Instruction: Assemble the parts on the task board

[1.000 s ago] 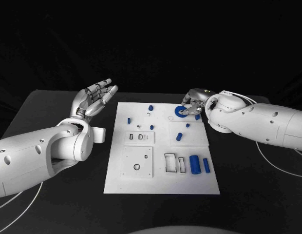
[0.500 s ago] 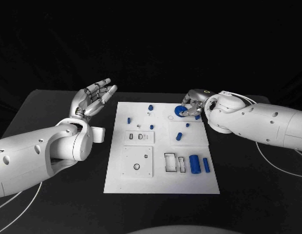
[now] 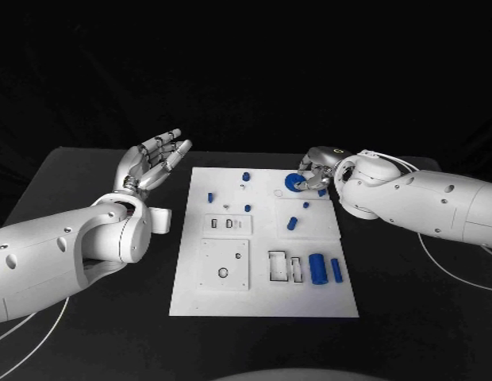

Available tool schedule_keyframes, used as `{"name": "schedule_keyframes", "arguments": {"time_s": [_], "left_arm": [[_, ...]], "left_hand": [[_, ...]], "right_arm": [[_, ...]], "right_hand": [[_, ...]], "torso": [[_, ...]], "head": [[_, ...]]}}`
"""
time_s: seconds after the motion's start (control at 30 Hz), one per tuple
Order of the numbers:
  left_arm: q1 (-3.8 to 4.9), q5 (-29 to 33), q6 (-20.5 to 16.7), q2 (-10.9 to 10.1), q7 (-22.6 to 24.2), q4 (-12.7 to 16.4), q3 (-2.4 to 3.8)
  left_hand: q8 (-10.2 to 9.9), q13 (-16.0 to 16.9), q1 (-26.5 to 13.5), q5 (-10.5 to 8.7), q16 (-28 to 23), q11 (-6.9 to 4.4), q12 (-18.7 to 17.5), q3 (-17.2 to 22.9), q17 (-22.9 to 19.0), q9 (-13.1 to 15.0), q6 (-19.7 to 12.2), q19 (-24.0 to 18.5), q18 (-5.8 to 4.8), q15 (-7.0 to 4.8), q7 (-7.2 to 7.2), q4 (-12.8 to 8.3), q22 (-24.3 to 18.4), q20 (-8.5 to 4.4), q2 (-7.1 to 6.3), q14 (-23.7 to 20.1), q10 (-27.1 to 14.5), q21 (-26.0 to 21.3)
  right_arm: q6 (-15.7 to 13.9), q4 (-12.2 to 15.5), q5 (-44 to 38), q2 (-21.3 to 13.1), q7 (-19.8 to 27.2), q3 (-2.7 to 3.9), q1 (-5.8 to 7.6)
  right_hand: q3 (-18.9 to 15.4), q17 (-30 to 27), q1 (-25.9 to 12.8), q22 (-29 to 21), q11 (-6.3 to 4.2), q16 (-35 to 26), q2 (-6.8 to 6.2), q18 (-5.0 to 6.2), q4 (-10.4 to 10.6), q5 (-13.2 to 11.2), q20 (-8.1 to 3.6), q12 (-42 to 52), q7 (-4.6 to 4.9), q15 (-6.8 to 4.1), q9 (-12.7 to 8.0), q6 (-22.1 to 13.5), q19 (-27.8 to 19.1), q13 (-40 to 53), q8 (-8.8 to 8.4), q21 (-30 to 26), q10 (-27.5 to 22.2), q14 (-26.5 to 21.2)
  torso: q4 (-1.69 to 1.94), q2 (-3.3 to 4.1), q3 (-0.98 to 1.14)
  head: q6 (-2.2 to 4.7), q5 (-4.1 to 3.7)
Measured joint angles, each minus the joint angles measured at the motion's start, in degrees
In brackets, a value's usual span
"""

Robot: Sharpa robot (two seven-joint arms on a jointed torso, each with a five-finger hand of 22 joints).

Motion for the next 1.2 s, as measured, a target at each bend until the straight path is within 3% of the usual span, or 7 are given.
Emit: {"name": "schedule_keyframes", "arguments": {"time_s": [0.23,0.63,1.2], "left_arm": [[0.00,0.00,0.00,0.01,0.00,-0.02,0.00],[0.00,0.00,0.01,-0.09,-0.01,0.09,0.00],[0.00,0.00,0.03,-0.12,-0.01,0.10,-0.01]], "left_hand": [[0.00,0.00,0.00,0.00,0.00,0.00,0.00,0.00,0.00,0.00,0.00,0.00,0.00,0.00,0.00,0.00,0.00,0.00,0.00,0.00,0.00,0.00],[0.00,0.00,0.00,0.00,0.00,0.00,0.00,0.00,0.00,0.00,0.00,0.00,0.00,0.00,0.00,0.00,0.01,0.00,0.00,0.00,0.00,0.00],[0.00,0.00,0.00,0.00,0.00,0.00,0.00,0.00,0.00,0.00,0.00,0.00,0.00,0.00,0.00,0.00,0.01,0.00,0.00,0.00,0.00,0.00]], "right_arm": [[0.03,0.03,-0.05,0.04,-0.27,0.05,0.04],[-0.11,0.35,0.15,0.00,-0.60,0.10,0.05],[-4.89,1.91,3.21,-1.02,0.57,-0.03,-0.23]], "right_hand": [[1.48,0.00,0.34,0.00,0.00,0.00,0.65,0.00,-1.02,-0.34,0.00,0.00,-0.25,0.00,0.53,2.49,0.00,0.00,0.59,0.00,0.00,0.00],[2.04,0.00,0.33,-0.02,0.00,0.00,0.63,0.00,-1.59,-0.66,0.00,0.00,0.49,0.00,0.54,3.86,0.00,-0.01,0.54,0.00,0.00,0.00],[3.04,0.04,0.34,-0.02,-0.01,0.00,0.61,0.00,-2.74,0.82,0.00,0.00,0.59,0.00,0.26,4.31,0.00,-0.01,-0.02,0.00,0.00,0.00]], "torso": [[-0.01,0.01,0.01],[-0.01,0.04,0.00],[-0.01,0.04,0.00]], "head": [[0.08,-0.03],[0.05,0.15],[0.29,0.15]]}}
